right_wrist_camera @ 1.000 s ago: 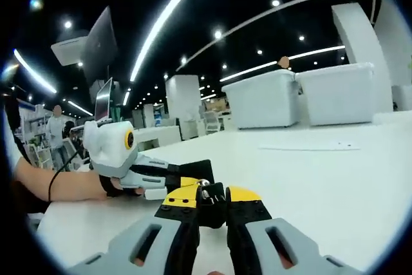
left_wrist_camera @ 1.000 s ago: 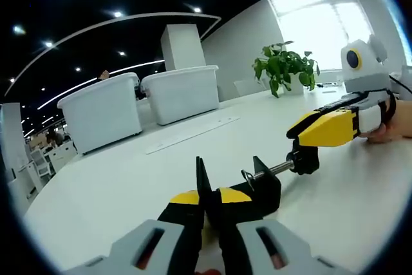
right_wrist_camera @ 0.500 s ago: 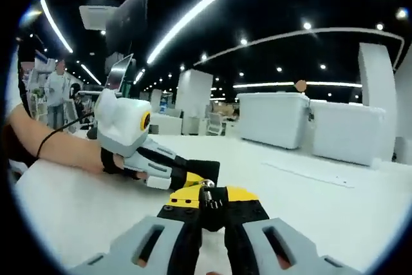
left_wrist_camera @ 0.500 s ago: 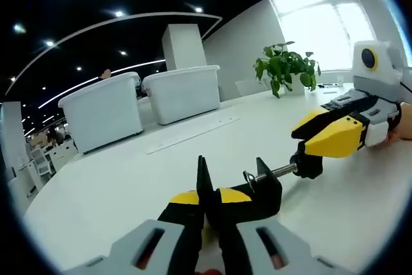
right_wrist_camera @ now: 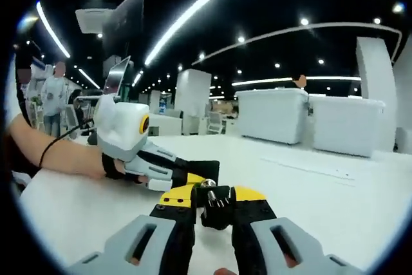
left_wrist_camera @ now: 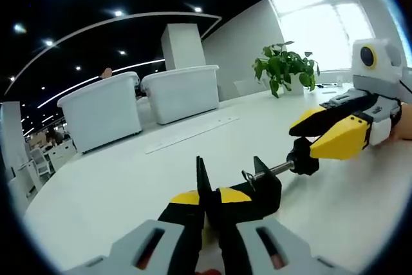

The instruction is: Clamp the fixed fixture on the desktop, loosen the retaining clip, secure it to the edge of the desk, and tighten the retaining clip.

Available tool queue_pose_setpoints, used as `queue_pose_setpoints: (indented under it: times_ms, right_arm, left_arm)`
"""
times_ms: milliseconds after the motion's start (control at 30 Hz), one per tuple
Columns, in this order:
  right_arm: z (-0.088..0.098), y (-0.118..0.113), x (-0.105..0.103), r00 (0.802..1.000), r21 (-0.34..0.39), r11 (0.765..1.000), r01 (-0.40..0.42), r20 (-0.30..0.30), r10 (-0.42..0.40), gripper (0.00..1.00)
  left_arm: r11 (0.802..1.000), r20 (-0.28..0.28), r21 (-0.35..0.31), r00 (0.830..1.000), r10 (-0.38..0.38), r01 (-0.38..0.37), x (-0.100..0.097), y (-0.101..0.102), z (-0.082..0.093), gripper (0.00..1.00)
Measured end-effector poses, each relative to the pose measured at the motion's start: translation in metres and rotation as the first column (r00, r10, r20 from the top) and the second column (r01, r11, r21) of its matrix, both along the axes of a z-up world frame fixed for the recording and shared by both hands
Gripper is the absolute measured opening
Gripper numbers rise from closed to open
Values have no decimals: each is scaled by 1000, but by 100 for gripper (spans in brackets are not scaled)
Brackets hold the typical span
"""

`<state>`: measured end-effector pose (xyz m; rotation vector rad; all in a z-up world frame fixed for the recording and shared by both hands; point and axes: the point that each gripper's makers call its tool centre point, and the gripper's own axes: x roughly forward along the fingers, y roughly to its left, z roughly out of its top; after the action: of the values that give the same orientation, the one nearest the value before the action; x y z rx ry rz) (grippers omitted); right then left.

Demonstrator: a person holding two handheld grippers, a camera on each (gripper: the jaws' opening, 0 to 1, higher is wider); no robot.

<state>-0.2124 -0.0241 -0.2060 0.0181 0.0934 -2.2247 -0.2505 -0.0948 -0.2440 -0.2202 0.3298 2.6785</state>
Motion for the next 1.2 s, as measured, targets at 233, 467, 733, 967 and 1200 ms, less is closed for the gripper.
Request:
queue_pose_setpoints:
  times_ms: [233,467,733,967,1200]
  right_arm:
    - [-16,-4,3,999,62,998,1,35,-3,22]
    - [-15,-6,9,1000,87,996,-5,-26,7,21]
    - [-12,-6,4,989,184,983,16,-150,12,20]
    - [-13,-10,9,933,340,939,59,-353,70,20]
    - [-11,-3,1,979,229,973,34,-202,13,21]
  left_arm:
    - [1000,-1,0,1000,-1,1,-1,-1,0,8]
    - [1000,2,1,1000,-1,1,-5,-1,0,8]
    - [1000,1,0,1000,1,-1,-6,-2,0,8]
    - [1000,-3,-1,1000,-9,9,-6,0,0,8]
    - [1000,-3,-2,1000,-9,9,-6,0,0,8]
